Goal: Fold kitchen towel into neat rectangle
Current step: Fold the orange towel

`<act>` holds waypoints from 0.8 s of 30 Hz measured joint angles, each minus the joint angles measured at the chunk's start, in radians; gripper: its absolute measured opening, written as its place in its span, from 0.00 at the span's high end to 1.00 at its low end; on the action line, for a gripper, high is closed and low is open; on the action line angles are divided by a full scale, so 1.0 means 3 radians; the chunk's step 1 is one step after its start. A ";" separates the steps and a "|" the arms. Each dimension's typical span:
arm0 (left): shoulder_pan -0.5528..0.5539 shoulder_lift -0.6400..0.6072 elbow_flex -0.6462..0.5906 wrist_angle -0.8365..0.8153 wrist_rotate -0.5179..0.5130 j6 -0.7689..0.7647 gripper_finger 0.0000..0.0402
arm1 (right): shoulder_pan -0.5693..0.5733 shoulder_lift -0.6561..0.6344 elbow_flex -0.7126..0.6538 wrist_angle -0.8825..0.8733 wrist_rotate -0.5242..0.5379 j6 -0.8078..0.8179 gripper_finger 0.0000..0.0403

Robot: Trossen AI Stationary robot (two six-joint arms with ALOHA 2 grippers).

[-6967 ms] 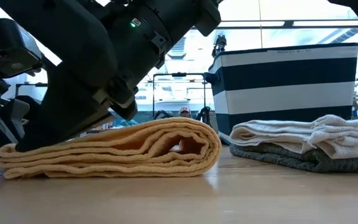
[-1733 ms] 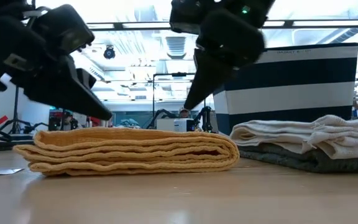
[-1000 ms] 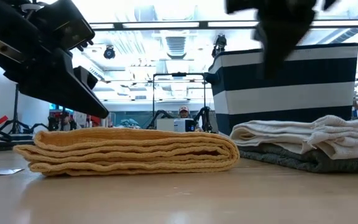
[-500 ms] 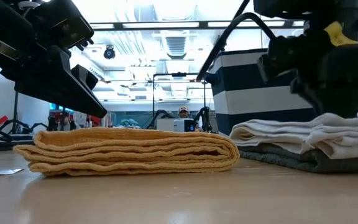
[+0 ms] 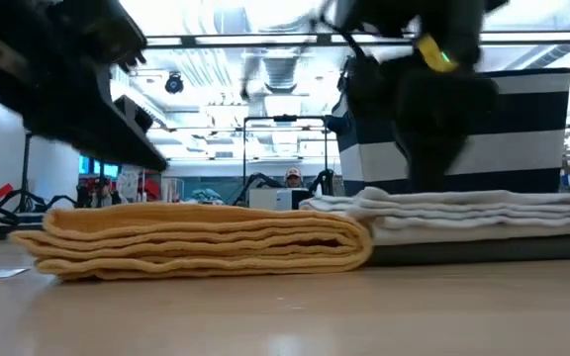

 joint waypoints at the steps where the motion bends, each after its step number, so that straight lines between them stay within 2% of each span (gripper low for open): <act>1: -0.0035 -0.0096 0.0000 -0.0012 0.0000 0.0039 0.91 | 0.0020 -0.0019 0.0093 0.0007 0.0013 0.0053 0.95; 4: -0.0096 -0.0338 -0.0010 -0.0010 -0.0012 0.0234 0.91 | 0.0117 -0.0011 0.0344 0.0039 0.0161 0.0235 0.95; 7: -0.0057 -0.0486 -0.0079 -0.0041 -0.0211 0.0511 0.91 | 0.0243 0.0023 0.0467 0.0243 0.0378 0.0252 0.95; 9: 0.0095 -0.0553 -0.0139 -0.0124 -0.0317 0.0591 0.91 | 0.0302 0.0084 0.0485 0.0577 0.0456 0.0217 0.95; 11: 0.0385 -0.0572 -0.0208 -0.0108 -0.0204 0.0609 0.91 | 0.0331 0.0197 0.0490 0.0893 0.0455 0.0163 0.95; 14: 0.0794 -0.0499 -0.0377 0.0027 0.0183 0.0640 0.91 | 0.0340 0.0469 0.0563 0.1415 0.0450 0.0040 0.95; 16: 0.0978 -0.0362 -0.0500 0.0180 0.0302 0.0628 0.91 | 0.0339 0.0683 0.0702 0.1601 0.0438 -0.0091 0.95; 22: 0.1112 -0.0074 -0.0920 0.0374 0.0093 0.0348 0.91 | 0.0340 0.1406 0.1382 0.1839 0.0377 -0.0385 0.95; 24: 0.1091 0.0002 -0.1016 0.0503 0.0086 0.0199 0.91 | 0.0340 0.1626 0.1599 0.1798 0.0240 -0.0494 0.95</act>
